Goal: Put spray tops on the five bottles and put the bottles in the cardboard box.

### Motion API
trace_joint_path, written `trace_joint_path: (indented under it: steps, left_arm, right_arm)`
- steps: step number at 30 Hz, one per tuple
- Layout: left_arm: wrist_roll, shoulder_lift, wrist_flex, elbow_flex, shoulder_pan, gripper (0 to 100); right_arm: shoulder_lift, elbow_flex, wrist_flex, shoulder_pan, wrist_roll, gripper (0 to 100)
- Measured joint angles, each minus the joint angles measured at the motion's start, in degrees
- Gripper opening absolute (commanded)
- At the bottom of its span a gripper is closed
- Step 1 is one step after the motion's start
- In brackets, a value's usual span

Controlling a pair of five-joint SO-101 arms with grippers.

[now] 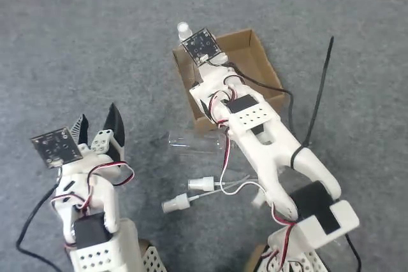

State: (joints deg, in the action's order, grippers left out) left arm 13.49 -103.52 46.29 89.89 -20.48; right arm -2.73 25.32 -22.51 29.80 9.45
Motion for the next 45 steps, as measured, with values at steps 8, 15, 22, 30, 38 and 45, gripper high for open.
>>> trace_joint_path:
  steps: [8, 15, 22, 30, 38, 45]
  left_arm:
    - [0.00, 0.00, 0.00, 0.00, 0.00, 22]
    - [0.00, 0.00, 0.00, 0.00, 0.00, 21]
    - [0.00, 0.00, 0.00, 0.00, 0.00, 21]
    - [0.00, 0.00, 0.00, 0.00, 0.00, 21]
    - [0.00, 0.00, 0.00, 0.00, 0.00, 21]
    - [0.00, 0.00, 0.00, 0.00, 0.00, 21]
  right_arm:
    - [5.19, 0.00, -8.35, -0.09, 0.00, 28.9]
    - [10.81, 0.00, -16.53, -0.09, 0.00, 28.9]
    - [16.26, 0.00, -24.62, -0.26, 0.00, 28.9]
    - [22.59, 0.00, -29.27, -3.16, 0.00, 28.9]
    - [26.37, 0.00, -38.07, -3.52, 0.00, 28.9]
    - [28.48, 0.00, -44.66, -3.52, 0.00, 28.9]
